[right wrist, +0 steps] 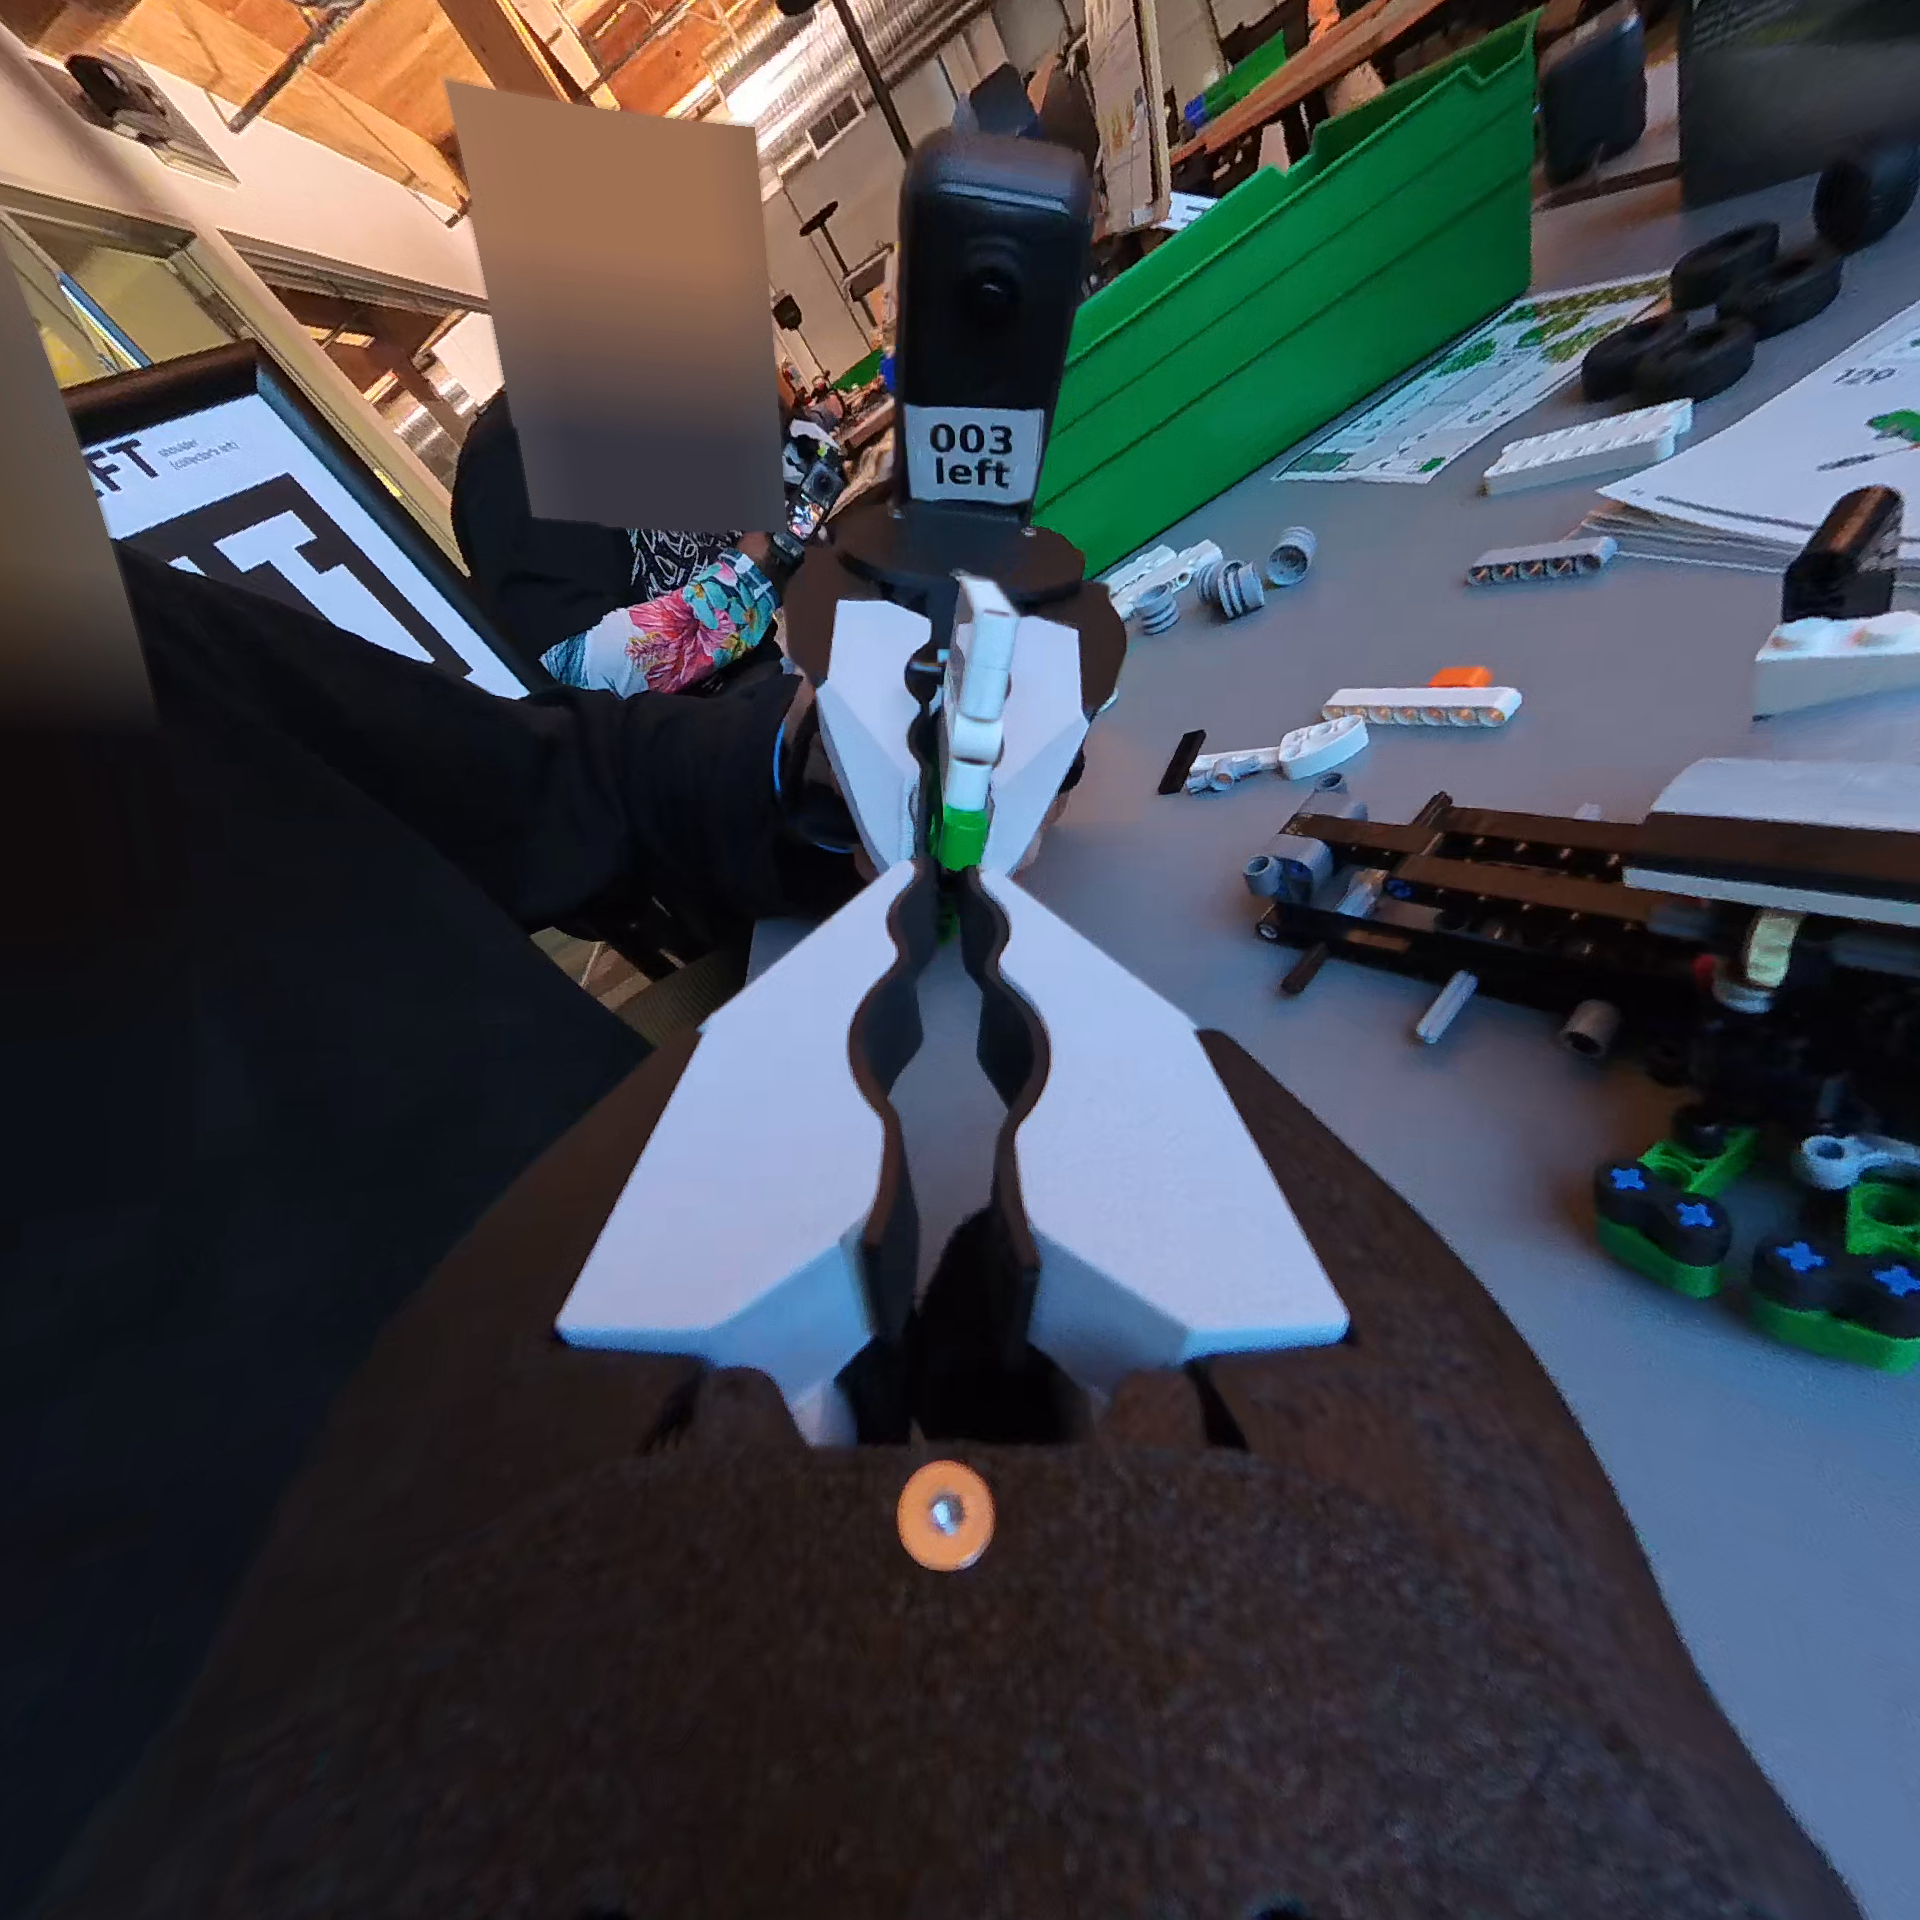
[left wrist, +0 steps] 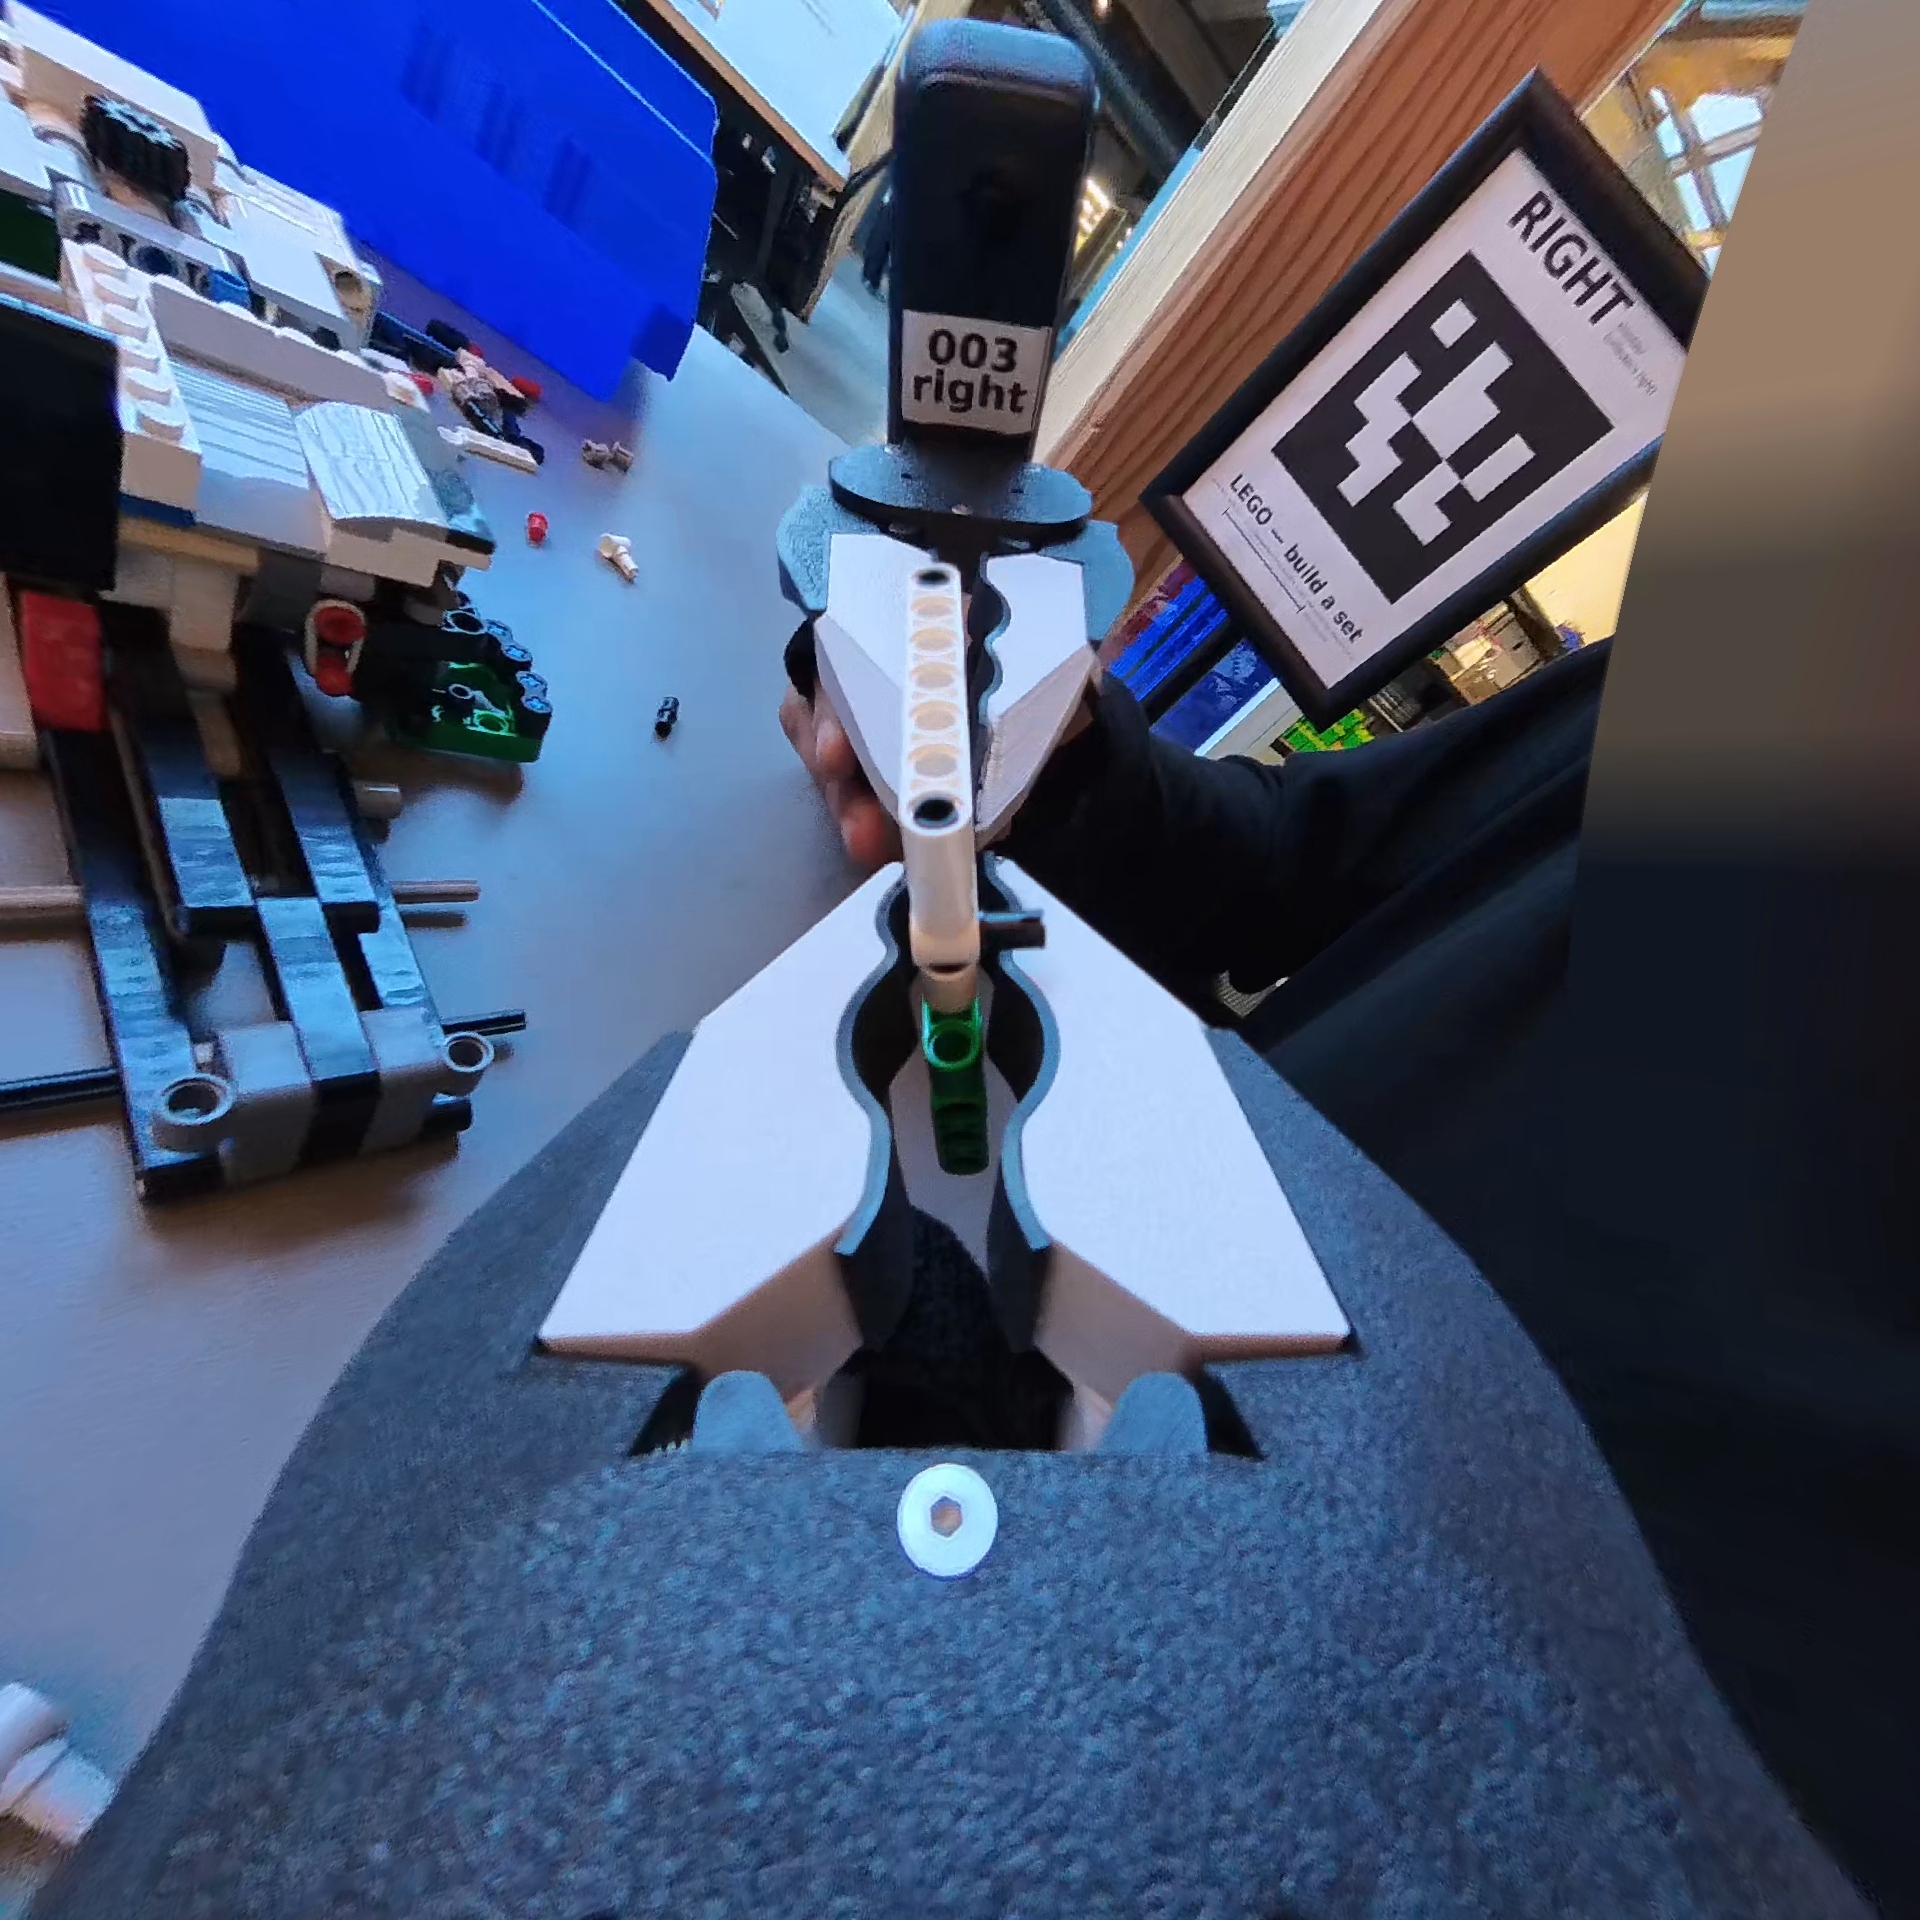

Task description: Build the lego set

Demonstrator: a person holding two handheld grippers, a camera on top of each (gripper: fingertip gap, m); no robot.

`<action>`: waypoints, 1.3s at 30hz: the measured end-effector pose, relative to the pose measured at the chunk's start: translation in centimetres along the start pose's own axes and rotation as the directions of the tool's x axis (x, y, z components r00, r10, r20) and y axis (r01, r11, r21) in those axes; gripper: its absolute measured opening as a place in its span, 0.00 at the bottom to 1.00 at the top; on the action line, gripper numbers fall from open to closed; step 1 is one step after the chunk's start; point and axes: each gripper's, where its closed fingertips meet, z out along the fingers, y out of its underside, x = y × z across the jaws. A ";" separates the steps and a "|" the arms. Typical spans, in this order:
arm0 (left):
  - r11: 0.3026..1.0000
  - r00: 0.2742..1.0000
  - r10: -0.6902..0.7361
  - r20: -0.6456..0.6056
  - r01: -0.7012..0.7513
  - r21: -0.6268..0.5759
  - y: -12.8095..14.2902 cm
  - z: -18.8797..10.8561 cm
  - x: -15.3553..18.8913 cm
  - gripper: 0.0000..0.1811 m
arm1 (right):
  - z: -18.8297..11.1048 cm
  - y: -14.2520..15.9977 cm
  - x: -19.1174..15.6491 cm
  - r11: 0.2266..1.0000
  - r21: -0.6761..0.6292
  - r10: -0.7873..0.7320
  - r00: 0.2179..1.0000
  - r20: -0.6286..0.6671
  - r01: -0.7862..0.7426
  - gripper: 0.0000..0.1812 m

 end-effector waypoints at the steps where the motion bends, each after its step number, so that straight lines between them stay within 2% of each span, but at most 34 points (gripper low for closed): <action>1: 1.000 1.000 -0.002 0.000 0.002 0.002 0.0 0.0 0.0 0.04 | 0.0 0.0 0.0 1.000 0.001 0.007 1.000 0.002 -0.007 0.02; 8: 0.997 0.999 -0.049 -0.020 0.050 0.061 -1.0 -0.5 -0.3 0.03 | -0.8 -1.3 0.2 0.995 0.092 0.023 1.000 0.006 -0.023 0.04; 33: 1.000 1.000 -0.023 0.020 0.023 0.019 -0.3 0.0 -0.5 0.04 | -0.1 -0.6 0.6 0.999 0.039 -0.012 0.999 -0.049 0.014 0.02; 35: 1.000 1.000 -0.015 0.023 0.014 0.017 -0.3 0.1 -0.4 0.04 | -1.0 -0.8 0.5 0.999 0.011 -0.051 0.996 -0.073 0.052 0.03; 37: 0.999 0.998 0.009 0.058 -0.011 0.030 -0.5 -0.1 -0.7 0.04 | -4.0 -2.1 1.1 0.996 -0.024 -0.089 0.979 -0.183 0.086 0.04; 39: 0.999 0.993 0.038 0.112 -0.042 0.033 -0.6 -0.3 -1.1 0.04 | -7.5 -2.1 2.1 0.970 -0.196 -0.209 0.915 -0.347 0.147 0.05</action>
